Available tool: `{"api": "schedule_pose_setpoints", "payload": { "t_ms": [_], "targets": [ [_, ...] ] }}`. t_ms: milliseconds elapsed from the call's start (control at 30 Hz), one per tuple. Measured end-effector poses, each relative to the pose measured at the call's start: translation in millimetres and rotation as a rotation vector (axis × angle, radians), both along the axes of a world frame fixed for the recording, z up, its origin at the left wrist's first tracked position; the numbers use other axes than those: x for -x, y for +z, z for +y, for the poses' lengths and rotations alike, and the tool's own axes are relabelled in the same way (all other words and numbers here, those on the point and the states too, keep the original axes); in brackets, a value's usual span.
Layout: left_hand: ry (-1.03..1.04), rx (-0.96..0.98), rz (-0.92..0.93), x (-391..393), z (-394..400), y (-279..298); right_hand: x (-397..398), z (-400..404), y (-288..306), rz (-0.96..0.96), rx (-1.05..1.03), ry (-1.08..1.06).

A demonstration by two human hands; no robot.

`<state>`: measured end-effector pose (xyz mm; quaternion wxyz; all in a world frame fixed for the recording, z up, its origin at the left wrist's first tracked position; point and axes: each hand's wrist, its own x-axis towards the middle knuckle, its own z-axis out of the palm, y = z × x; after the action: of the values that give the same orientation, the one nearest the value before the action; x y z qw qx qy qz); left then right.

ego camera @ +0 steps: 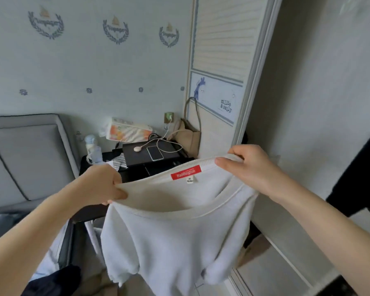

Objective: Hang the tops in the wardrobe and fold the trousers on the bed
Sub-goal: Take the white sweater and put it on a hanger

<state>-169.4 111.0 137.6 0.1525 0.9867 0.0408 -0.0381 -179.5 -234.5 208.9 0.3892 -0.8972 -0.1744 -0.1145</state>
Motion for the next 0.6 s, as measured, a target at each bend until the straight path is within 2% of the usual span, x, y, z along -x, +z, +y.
{"api": "schedule_pose_setpoints", "payload": {
  "t_ms": [100,200,267,400,600],
  "targets": [
    [0.089,0.756,0.151,-3,-59,13,11,-48,7,-0.024,-0.031,-0.086],
    [0.112,1.222,0.244,-10,-123,17,23,-98,6,-0.012,-0.093,-0.169],
    [0.117,1.439,0.384,-14,-161,19,30,-130,5,-0.019,-0.111,-0.233],
    [0.047,1.622,0.552,-27,-223,26,42,-183,-2,0.007,-0.134,-0.373],
    [-0.327,1.574,0.798,-50,-302,46,48,-249,-21,0.083,-0.301,-0.597]
  ]
}}
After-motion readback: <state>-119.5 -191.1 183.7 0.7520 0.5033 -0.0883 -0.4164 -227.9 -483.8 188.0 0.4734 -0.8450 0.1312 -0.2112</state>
